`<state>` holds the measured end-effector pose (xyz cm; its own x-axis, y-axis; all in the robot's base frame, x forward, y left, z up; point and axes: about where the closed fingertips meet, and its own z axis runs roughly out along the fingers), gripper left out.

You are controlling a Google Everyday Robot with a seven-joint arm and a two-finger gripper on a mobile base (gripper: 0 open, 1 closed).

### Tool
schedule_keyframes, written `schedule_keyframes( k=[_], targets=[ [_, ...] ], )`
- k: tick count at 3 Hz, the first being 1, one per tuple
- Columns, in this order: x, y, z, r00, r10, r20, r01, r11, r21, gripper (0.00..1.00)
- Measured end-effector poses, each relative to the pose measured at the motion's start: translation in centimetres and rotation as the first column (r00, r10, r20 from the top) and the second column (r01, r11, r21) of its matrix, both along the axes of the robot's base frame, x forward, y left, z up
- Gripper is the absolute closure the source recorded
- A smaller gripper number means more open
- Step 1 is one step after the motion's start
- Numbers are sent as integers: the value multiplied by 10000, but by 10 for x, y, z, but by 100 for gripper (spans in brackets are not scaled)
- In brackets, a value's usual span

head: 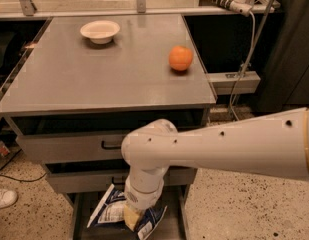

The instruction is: Place blue chip bag into bottom drawer

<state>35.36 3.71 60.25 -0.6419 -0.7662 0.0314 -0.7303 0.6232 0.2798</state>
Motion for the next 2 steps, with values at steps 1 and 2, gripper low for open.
schedule_keyframes(
  k=[1,2],
  targets=[
    [8,-6,-64,9942,-1069,-105,1071,9939,244,100],
    [20,-8,-115,9820,-1881,-193,1890,9798,655,100]
  ],
)
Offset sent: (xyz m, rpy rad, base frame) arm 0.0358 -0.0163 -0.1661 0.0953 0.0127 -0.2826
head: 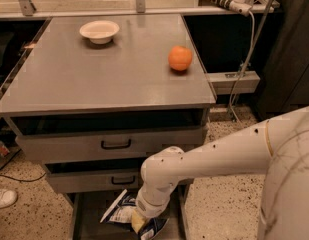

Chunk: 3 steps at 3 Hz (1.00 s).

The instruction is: Place blue chip bag into bottom drawer

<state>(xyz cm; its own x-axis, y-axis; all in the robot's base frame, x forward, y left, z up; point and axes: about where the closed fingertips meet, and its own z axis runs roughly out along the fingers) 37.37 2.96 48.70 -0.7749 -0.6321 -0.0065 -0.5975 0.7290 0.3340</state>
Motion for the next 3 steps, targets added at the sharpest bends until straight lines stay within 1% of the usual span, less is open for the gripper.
schedule_keyframes(
  k=[1,2,3],
  targets=[
    [0,0,0,10000,0,0,0,10000,0,100],
    [-6,-1,-22,9994,-234,-268,235,9997,36,100],
    [-8,-8,-72,9915,-887,-957,903,9958,127,100]
  ],
)
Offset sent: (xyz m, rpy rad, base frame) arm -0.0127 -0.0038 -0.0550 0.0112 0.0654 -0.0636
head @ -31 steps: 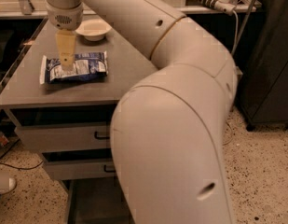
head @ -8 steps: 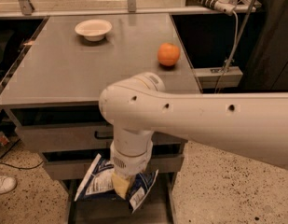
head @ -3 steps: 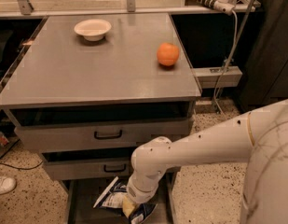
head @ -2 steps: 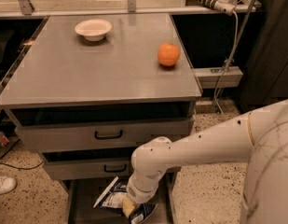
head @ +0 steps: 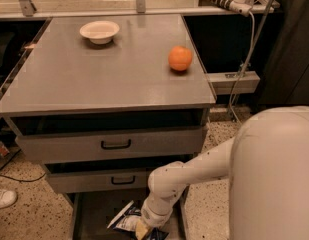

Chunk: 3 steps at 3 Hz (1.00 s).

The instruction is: Place blue chip bag into bottom drawer

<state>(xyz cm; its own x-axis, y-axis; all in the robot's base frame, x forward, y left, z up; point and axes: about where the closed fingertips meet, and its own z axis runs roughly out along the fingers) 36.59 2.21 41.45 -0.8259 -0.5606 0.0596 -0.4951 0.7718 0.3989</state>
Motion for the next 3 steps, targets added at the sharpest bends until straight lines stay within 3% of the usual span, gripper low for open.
schedule_keyframes(
  k=[1,2,3],
  targets=[
    [-10,-10,-57,9928,-663,-998,679,9976,131,100],
    [-25,-8,-71,9882,-641,-1389,662,9977,109,100],
    [-23,-8,-70,9886,-653,-1356,675,9976,122,100]
  ],
)
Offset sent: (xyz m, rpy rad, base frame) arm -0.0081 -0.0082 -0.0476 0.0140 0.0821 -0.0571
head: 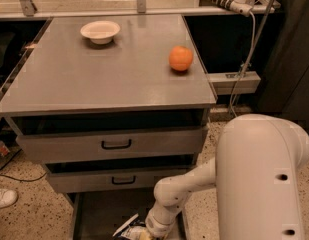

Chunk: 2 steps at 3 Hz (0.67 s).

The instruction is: Place blue chip bag into bottom drawer

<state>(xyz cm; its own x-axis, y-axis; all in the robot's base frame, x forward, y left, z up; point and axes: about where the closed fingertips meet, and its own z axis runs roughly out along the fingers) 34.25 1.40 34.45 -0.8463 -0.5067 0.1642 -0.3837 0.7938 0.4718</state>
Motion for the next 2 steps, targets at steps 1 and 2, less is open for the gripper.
schedule_keyframes(
  k=[1,2],
  targets=[
    [1,8,-34,9983,-566,-138,570,9977,357,100],
    [16,19,-83,9926,-1184,-269,1204,9884,928,100]
  ],
)
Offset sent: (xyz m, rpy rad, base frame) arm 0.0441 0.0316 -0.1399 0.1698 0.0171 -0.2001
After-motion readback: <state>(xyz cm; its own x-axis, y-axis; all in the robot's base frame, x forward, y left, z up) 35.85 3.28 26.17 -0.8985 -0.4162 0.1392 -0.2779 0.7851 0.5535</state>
